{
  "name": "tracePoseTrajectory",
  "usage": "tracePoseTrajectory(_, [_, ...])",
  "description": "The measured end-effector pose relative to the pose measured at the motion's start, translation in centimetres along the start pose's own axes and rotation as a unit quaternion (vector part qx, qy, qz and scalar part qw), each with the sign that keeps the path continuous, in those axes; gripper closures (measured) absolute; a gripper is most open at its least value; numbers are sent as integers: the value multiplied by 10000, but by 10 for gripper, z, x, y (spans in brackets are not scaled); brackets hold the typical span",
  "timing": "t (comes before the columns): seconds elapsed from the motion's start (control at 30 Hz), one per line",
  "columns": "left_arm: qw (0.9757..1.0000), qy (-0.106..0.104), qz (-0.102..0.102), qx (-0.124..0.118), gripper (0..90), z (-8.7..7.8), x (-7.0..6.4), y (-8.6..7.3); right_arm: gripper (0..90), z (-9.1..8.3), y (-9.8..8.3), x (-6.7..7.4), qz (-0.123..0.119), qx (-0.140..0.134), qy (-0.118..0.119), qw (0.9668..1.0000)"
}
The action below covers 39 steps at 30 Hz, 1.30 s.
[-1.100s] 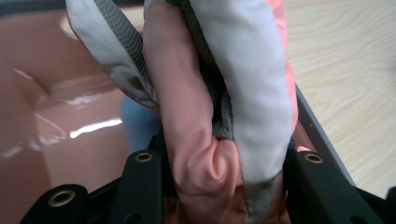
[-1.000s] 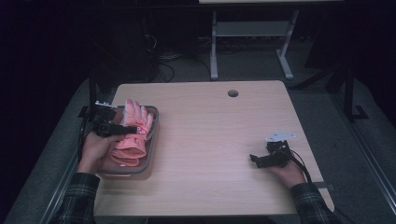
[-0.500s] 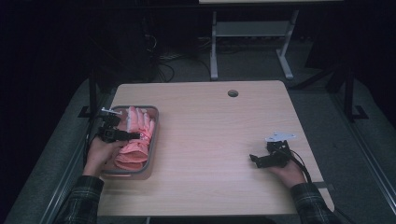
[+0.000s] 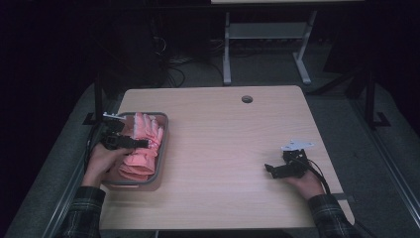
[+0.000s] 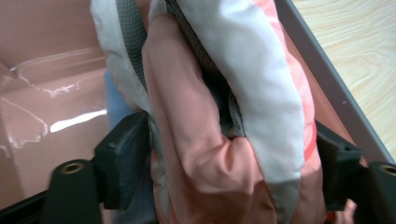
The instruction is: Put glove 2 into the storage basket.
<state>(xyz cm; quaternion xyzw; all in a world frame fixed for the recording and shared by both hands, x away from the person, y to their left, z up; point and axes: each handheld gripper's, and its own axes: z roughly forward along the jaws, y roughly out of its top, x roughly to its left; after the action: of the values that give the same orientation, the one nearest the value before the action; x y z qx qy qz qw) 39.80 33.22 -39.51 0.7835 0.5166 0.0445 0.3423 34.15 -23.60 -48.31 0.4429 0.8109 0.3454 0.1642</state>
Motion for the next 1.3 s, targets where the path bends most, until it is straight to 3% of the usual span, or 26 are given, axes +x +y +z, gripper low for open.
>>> tracePoseTrajectory(0.13, [9998,106,110,-136,156,-13,0,4,39,0,0,0,-19,-13,-7,10000])
tracePoseTrajectory(0.4, [9979,212,310,-537,151,-40,-11,11,38,0,0,0,-14,-11,-10,10000])
tracePoseTrajectory(0.73, [9944,86,668,-814,151,-50,-36,27,38,0,0,0,6,1,-3,10000])
tracePoseTrajectory(0.9, [9920,-94,810,-962,151,-48,-54,36,38,0,0,0,5,-1,-5,10000])
tracePoseTrajectory(1.3, [9848,-494,1378,-936,152,-21,-106,46,37,0,0,0,20,-7,-4,10000])
